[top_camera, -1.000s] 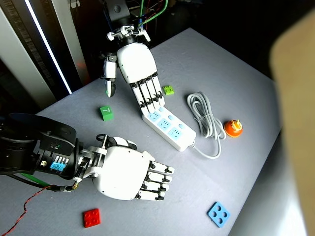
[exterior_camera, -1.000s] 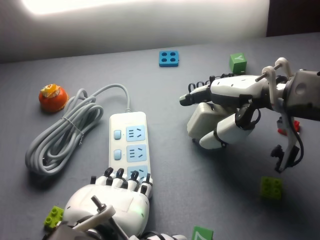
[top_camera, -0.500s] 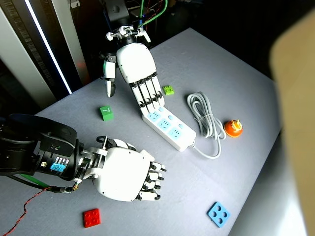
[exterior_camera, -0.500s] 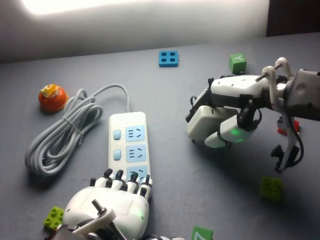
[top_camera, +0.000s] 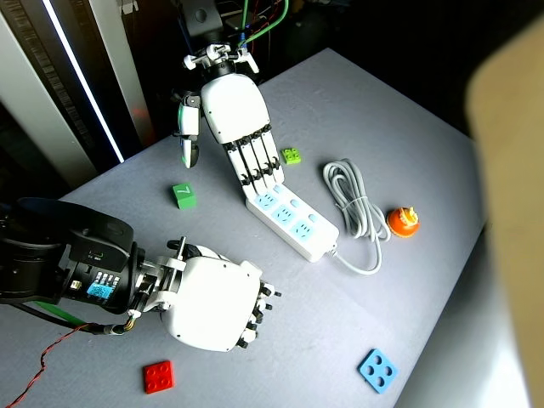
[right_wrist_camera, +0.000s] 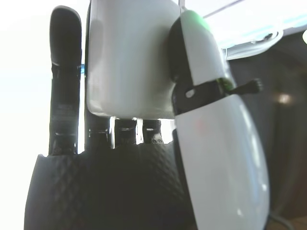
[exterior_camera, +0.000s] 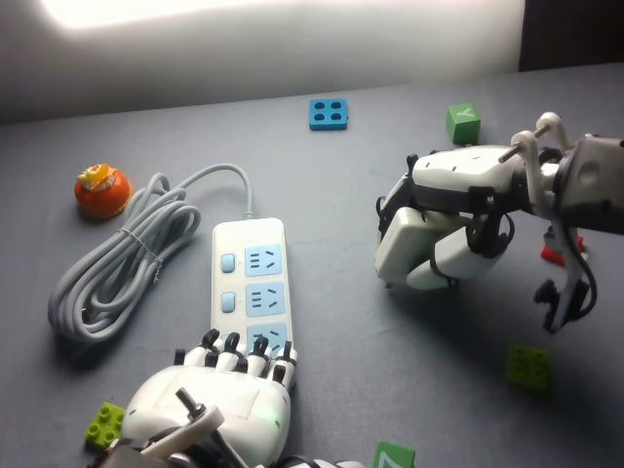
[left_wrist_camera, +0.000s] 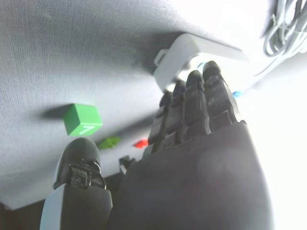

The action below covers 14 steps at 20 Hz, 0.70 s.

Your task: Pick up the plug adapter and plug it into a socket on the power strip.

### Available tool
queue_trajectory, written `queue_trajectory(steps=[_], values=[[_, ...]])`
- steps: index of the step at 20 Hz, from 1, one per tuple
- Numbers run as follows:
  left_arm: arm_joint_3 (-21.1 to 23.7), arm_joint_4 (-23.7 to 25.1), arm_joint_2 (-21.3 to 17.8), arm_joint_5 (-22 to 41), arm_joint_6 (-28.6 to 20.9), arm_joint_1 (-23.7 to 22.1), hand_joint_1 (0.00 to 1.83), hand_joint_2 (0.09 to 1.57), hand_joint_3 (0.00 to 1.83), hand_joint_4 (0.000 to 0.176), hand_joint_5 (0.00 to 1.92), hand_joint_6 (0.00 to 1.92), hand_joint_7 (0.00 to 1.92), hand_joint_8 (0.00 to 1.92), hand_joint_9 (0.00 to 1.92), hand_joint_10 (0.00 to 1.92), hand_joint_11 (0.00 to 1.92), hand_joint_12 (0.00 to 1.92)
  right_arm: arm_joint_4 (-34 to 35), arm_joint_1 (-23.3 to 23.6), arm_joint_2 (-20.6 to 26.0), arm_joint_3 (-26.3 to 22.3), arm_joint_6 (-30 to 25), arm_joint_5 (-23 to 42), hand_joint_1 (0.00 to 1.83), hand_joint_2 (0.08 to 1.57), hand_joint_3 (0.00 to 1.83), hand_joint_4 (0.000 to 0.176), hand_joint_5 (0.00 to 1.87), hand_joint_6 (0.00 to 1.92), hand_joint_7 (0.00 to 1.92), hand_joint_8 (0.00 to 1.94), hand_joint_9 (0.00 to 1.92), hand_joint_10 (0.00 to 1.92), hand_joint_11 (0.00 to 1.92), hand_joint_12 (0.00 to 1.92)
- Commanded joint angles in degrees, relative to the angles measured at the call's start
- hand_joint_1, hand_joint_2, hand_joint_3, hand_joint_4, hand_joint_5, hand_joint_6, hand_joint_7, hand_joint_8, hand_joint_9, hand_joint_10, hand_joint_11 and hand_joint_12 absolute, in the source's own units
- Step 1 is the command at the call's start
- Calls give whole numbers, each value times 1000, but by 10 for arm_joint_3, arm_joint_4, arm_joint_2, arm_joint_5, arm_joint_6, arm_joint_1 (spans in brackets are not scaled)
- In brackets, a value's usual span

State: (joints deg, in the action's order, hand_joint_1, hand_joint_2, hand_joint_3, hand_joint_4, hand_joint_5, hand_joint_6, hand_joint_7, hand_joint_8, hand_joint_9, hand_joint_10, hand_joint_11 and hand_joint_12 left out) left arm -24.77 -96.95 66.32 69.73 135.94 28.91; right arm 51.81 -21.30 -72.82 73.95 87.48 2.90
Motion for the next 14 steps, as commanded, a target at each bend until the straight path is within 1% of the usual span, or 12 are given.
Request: queue_trajectory(steps=[1, 2, 3, 4, 5, 6, 7, 9, 10, 11, 13, 14], values=[[5, 31, 0, 15, -2, -4, 0, 1241, 2, 0, 0, 0, 0, 0, 0, 0, 0, 0, 1, 18, 9, -2, 9, 40, 1254, 1148, 0, 0, 875, 939, 983, 1227, 896, 1121, 767, 1487], [5, 31, 0, 15, -2, -4, 0, 1241, 2, 0, 0, 0, 0, 0, 0, 0, 0, 0, 1, 25, 12, -4, 20, 41, 1254, 1148, 0, 0, 875, 939, 983, 1227, 896, 1121, 767, 1487], [5, 31, 0, 15, -2, -4, 0, 1237, 0, 0, 0, 0, 0, 0, 0, 0, 0, 0, 1, 34, 16, -7, 34, 41, 1254, 1148, 0, 0, 882, 925, 980, 1238, 878, 1185, 755, 1524], [5, 31, 0, 15, -2, -5, 0, 1228, 0, 0, 0, 0, 0, 0, 0, 0, 0, 0, 1, 48, 22, -13, 56, 40, 1257, 1143, 0, 0, 890, 916, 990, 1219, 877, 1179, 754, 1511], [5, 31, 0, 15, -2, -6, 0, 1229, 0, 0, 0, 0, 0, 0, 0, 0, 0, 0, 2, 58, 27, -20, 67, 41, 1259, 1138, 0, 0, 898, 908, 1001, 1198, 890, 1156, 772, 1479], [4, 31, 0, 15, -2, -7, 0, 1228, 0, 0, 0, 0, 0, 0, 0, 0, 0, 0, 2, 66, 32, -27, 71, 43, 1258, 1139, 0, 0, 905, 895, 988, 1222, 865, 1165, 743, 1498], [4, 31, 0, 15, -2, -7, 0, 1223, 0, 0, 0, 0, 0, 0, 0, 0, 3, 1, 2, 78, 37, -35, 77, 45, 1254, 1148, 2, 0, 884, 927, 971, 1251, 840, 1190, 709, 1541], [5, 31, 0, 15, -2, -7, 0, 1222, 0, 0, 0, 0, 0, 0, 0, 0, 0, 0, 2, 90, 43, -47, 90, 51, 1255, 1147, 0, 0, 888, 924, 973, 1245, 835, 1200, 711, 1549], [6, 31, 0, 15, -2, -7, 0, 1224, 0, 0, 0, 0, 0, 0, 0, 0, 0, 0, 2, 100, 47, -59, 108, 57, 1252, 1150, 1, 0, 876, 947, 970, 1247, 829, 1204, 714, 1550], [6, 31, 0, 15, -2, -8, 0, 1226, 0, 0, 0, 0, 0, 0, 0, 0, 0, 0, 2, 108, 51, -68, 121, 60, 1247, 1161, 2, 0, 837, 1011, 963, 1253, 803, 1209, 683, 1570], [6, 31, 0, 15, -2, -9, 0, 1229, 0, 0, 0, 0, 0, 0, 0, 0, 0, 0, 2, 123, 55, -83, 154, 63, 1249, 1159, 0, 0, 836, 1010, 974, 1233, 818, 1184, 697, 1551], [6, 31, 0, 15, -2, -10, 0, 1226, 0, 0, 0, 0, 0, 0, 0, 0, 0, 0, 2, 129, 54, -91, 193, 65, 1247, 1163, 1, 0, 824, 1031, 967, 1240, 823, 1176, 703, 1541]])
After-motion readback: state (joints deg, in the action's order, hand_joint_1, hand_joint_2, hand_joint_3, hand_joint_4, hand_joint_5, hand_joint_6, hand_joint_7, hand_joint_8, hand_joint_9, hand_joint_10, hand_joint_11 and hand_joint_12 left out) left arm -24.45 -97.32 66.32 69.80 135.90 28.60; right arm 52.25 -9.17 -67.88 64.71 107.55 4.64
